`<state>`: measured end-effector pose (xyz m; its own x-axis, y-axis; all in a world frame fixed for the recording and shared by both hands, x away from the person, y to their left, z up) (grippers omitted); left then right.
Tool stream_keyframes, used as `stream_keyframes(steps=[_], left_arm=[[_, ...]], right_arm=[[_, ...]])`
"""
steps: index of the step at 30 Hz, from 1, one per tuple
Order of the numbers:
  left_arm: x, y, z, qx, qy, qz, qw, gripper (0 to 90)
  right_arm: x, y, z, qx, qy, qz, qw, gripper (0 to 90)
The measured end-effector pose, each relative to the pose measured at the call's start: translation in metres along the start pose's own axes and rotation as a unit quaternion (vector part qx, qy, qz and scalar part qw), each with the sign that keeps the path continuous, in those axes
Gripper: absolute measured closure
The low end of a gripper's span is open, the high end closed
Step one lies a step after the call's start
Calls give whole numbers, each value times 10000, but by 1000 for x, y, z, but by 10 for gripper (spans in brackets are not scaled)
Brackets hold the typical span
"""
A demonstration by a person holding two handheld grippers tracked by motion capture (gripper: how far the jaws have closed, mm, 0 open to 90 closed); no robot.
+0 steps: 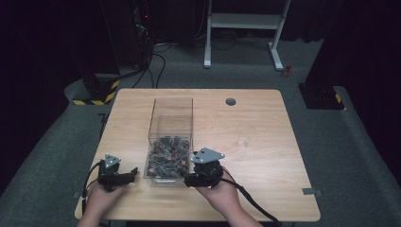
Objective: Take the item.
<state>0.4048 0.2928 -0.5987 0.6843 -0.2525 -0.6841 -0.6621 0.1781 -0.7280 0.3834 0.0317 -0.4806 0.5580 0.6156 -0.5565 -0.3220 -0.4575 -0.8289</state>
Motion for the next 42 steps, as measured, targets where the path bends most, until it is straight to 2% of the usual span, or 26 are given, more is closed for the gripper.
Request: stream_keyframes(steps=[7,17,18,20,23,26,27,30,42], left_arm=[[0,0,0,1,0,0,10000,118],[0,0,0,2,0,1,10000,118],[0,0,0,0,0,0,10000,118],[0,0,0,0,0,0,10000,118],[0,0,0,2,0,1,10000,118],[0,0,0,2,0,1,10000,118],[0,0,0,2,0,1,10000,118],[0,0,0,3,0,1,10000,118],[0,0,0,1,-1,1,10000,118]], right_arm=[[9,-2,15,-104,-196,64,9997,300],[18,0,32,-270,-405,155,9987,447],[20,0,35,-282,-453,171,9984,504],[22,2,37,-261,-516,205,9981,556],[23,3,38,-258,-552,228,9979,607],[24,4,39,-264,-578,254,9977,724],[24,4,39,-264,-578,254,9977,724],[23,5,40,-261,-596,265,9975,818],[24,11,36,-234,-560,372,9975,890]])
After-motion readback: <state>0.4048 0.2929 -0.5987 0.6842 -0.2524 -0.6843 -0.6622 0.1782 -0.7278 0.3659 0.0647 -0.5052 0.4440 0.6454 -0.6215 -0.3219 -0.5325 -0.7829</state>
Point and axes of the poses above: each handheld gripper's, and its own axes: x roughly forward along the jaws, y roughly out of its underside, z roughly to its left, the point moved 10 cm from there along x, roughly forward along the jaws, and after that the axes turned 4 degrees about y, right-handed, at the moved point
